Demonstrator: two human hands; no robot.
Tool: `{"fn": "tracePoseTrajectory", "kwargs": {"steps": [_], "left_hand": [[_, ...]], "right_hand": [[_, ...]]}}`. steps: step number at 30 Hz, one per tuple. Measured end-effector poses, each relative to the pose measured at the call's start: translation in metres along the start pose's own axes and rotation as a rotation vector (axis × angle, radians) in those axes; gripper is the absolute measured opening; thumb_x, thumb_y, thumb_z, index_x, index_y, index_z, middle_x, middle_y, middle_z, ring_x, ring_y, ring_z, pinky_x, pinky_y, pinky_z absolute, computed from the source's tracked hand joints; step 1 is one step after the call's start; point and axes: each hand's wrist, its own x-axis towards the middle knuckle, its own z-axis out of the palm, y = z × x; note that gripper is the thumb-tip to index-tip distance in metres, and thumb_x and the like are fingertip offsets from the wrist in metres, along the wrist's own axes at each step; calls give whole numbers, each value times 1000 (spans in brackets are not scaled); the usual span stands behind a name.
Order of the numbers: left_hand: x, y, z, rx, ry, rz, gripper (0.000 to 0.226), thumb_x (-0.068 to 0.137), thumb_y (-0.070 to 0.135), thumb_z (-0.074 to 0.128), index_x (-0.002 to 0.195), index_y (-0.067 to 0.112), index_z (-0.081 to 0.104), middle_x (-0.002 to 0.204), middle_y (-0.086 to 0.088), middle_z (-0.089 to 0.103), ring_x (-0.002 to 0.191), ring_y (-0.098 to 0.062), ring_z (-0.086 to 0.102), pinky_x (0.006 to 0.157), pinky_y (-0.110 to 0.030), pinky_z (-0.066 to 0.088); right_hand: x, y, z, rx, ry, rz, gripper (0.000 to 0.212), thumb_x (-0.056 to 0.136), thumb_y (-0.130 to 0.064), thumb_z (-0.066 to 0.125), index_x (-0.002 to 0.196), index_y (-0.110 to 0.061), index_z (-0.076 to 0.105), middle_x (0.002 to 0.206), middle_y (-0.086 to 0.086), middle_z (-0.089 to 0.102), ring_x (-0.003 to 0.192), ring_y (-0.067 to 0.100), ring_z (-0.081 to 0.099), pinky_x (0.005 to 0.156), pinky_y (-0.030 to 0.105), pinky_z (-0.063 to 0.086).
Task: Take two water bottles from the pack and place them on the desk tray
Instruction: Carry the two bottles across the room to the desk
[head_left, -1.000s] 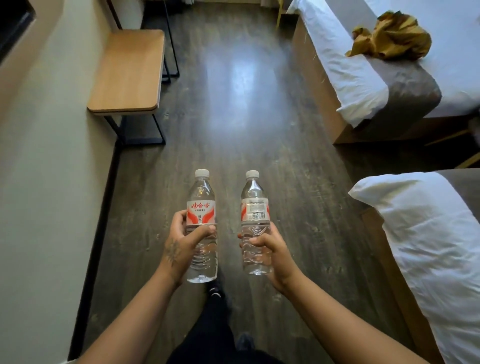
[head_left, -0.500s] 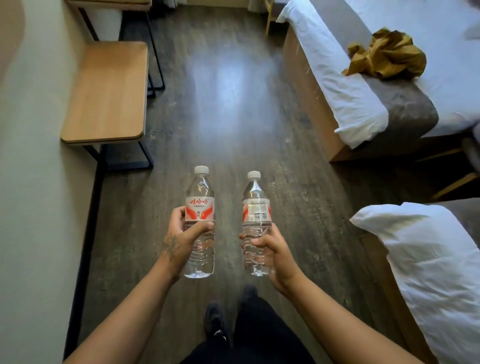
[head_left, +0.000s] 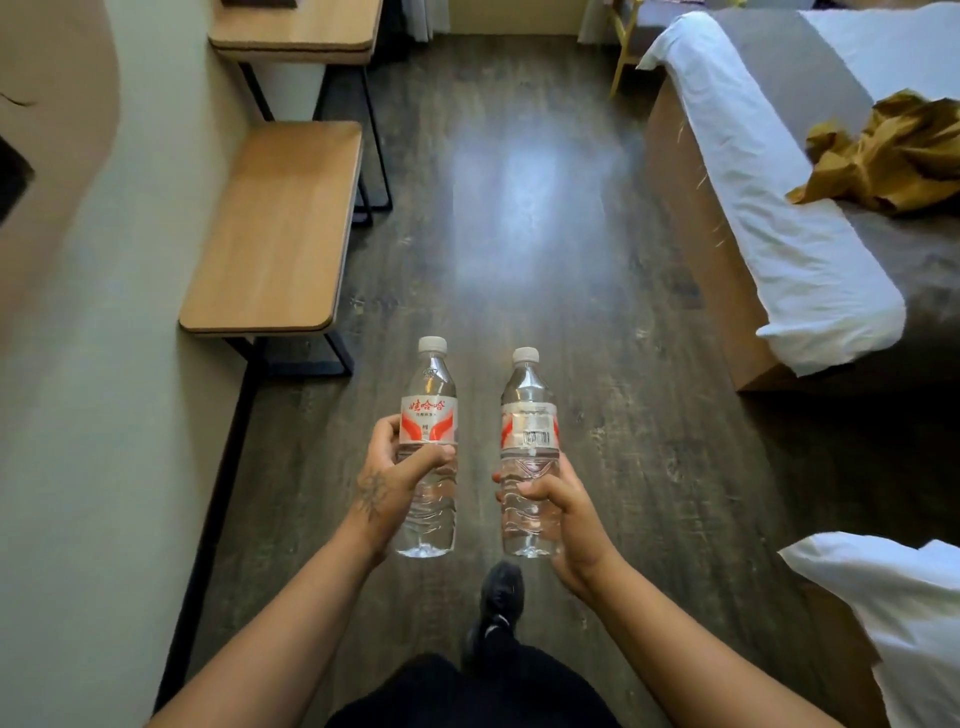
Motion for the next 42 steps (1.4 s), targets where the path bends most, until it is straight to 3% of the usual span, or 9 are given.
{"fn": "tracePoseTrajectory", "kwargs": {"steps": [3, 7, 10, 17, 22, 28, 33, 37, 42], "left_hand": [[33, 17, 8, -38, 27, -10, 90, 61, 40, 87, 140, 13, 53, 128, -18, 72, 113, -39, 75, 101, -62, 61], [71, 36, 13, -91, 39, -36, 78, 73, 28, 83, 143, 14, 52, 129, -18, 72, 108, -34, 78, 88, -47, 66], [106, 52, 15, -93, 50, -29, 75, 74, 28, 84, 142, 15, 54, 128, -16, 73, 106, -31, 79, 85, -44, 66], [214, 98, 5, -97, 14, 17, 74, 74, 30, 84, 140, 16, 56, 123, -13, 74, 92, -12, 81, 68, -19, 63], [301, 145, -7, -89, -36, 9, 89, 58, 47, 87, 138, 21, 56, 126, -10, 73, 109, -24, 76, 86, -35, 60], [392, 197, -10, -53, -102, 23, 88, 56, 48, 87, 135, 23, 58, 122, -6, 75, 102, -14, 78, 81, -28, 60], [451, 225, -6, -34, -116, 25, 82, 58, 49, 87, 131, 26, 60, 118, -2, 77, 97, -4, 77, 83, -26, 56], [508, 248, 1, -60, -80, 10, 79, 59, 44, 89, 131, 24, 62, 109, 3, 80, 97, -11, 78, 73, -20, 62], [594, 287, 23, -86, 3, -3, 82, 59, 41, 91, 133, 22, 61, 120, -12, 77, 110, -35, 76, 88, -47, 61]], "right_hand": [[39, -30, -1, -16, -39, 8, 66, 75, -6, 68, 140, -13, 58, 118, 21, 77, 98, 32, 79, 76, 38, 65], [81, -63, 4, -42, -77, -6, 63, 75, -7, 68, 137, -15, 60, 117, 19, 78, 96, 29, 79, 77, 38, 64], [113, -85, 9, -51, -80, 1, 68, 72, -10, 71, 139, -12, 58, 116, 19, 78, 93, 26, 80, 74, 33, 64], [210, -130, 31, -87, -45, 9, 65, 72, -9, 67, 137, -14, 59, 111, 19, 77, 92, 27, 76, 77, 38, 61], [287, -173, 64, -88, 4, -12, 66, 72, -8, 67, 138, -12, 59, 114, 21, 76, 94, 28, 75, 79, 39, 60], [365, -220, 97, -45, 55, -37, 67, 75, -7, 66, 141, -10, 56, 122, 26, 73, 107, 39, 71, 101, 60, 54], [422, -255, 105, -44, 51, -40, 66, 74, -8, 65, 139, -12, 57, 114, 21, 77, 94, 28, 77, 77, 39, 64], [478, -286, 102, -34, 35, -29, 64, 75, -8, 65, 138, -14, 59, 115, 20, 76, 94, 28, 77, 77, 37, 62], [569, -335, 92, -56, -3, -16, 65, 75, -8, 67, 139, -13, 58, 116, 20, 76, 97, 29, 77, 79, 39, 63]]}}
